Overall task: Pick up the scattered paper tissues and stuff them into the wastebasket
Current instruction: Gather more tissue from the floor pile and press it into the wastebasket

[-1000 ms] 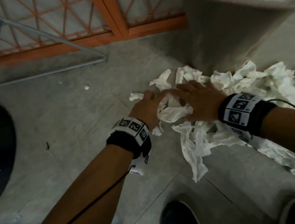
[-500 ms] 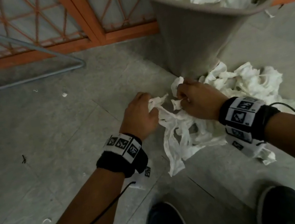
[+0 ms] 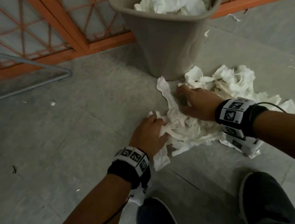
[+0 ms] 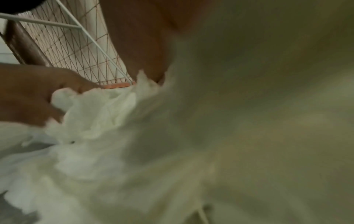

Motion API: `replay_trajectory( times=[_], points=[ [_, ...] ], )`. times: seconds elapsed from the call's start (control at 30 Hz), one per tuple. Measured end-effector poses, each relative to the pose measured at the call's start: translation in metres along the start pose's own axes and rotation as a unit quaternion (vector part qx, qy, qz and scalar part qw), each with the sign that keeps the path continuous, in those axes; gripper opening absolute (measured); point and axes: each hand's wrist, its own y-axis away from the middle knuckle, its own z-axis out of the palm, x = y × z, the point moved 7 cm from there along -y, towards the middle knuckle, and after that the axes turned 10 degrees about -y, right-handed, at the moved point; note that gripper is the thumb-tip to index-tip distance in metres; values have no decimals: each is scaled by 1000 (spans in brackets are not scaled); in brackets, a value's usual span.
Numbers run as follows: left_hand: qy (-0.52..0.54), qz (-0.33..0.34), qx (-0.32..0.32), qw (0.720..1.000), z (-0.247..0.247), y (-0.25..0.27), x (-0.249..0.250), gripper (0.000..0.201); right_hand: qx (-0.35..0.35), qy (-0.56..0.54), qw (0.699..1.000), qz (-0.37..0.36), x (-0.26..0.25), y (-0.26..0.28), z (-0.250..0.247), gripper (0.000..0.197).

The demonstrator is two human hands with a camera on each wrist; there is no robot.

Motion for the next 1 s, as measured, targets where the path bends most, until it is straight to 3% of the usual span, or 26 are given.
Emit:
replay_trajectory(
  times=[0.1,0.2,0.3,0.4,0.5,0.6,0.73,0.83,1.0],
  points=[
    [59,10,72,996,-30,-12,2,26,55,-38,998,20,6,2,-11,47],
    [60,27,107,992,-53,-31,10,30,119,-69,989,46,16,-2,-25,63],
    [8,43,69,997,-59,-55,18,64,102,-55,988,105,32,-10,-29,78],
    [-68,62,-3,996,-47,-72,23,87,59,7,989,134,49,-15,-26,55],
    [-93,61,-11,994,-33,-75,22,63,78,13,991,110,54,-13,-25,24],
    [-59,35,25,997,-30,-71,15,33,96,-24,989,109,52,-6,-20,31],
    [28,-27,93,995,-41,-61,6,31,127,-96,984,82,39,-1,-25,42],
    [115,-67,123,983,-51,-48,5,20,133,-176,973,72,30,-3,-34,29],
    [279,-54,163,945,-76,-23,25,10,133,-370,915,91,14,-1,-44,19]
  ],
)
